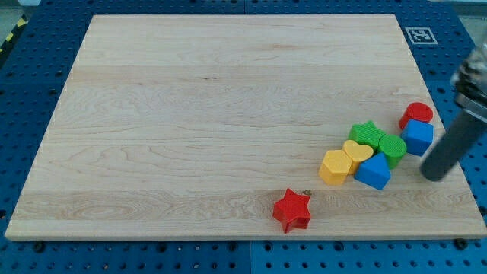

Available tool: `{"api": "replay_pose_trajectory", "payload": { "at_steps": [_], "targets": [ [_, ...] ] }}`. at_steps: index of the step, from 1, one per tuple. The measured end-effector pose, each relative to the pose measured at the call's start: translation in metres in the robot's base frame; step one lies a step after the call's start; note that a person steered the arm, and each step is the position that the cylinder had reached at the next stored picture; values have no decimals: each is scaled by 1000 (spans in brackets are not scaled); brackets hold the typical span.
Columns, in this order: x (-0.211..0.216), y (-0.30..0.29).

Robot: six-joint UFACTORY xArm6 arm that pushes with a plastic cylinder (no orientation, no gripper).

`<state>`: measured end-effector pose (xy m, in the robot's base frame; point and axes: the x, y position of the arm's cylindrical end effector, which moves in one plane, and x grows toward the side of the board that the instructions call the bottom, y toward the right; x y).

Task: Slide the red circle left side of the yellow hexagon

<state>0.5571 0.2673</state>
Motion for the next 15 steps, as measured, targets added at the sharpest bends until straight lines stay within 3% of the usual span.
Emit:
{"api": "replay_pose_trajectory", "payload": {
  "at_steps": [1, 3, 4, 8, 11, 12, 13, 15],
  "targets": [
    [0, 46],
    [-90, 55],
    [-90, 47],
    [-117, -95],
    [-117, -258],
    [-131, -272],
    [-176, -260],
    [-128, -215]
  ]
}}
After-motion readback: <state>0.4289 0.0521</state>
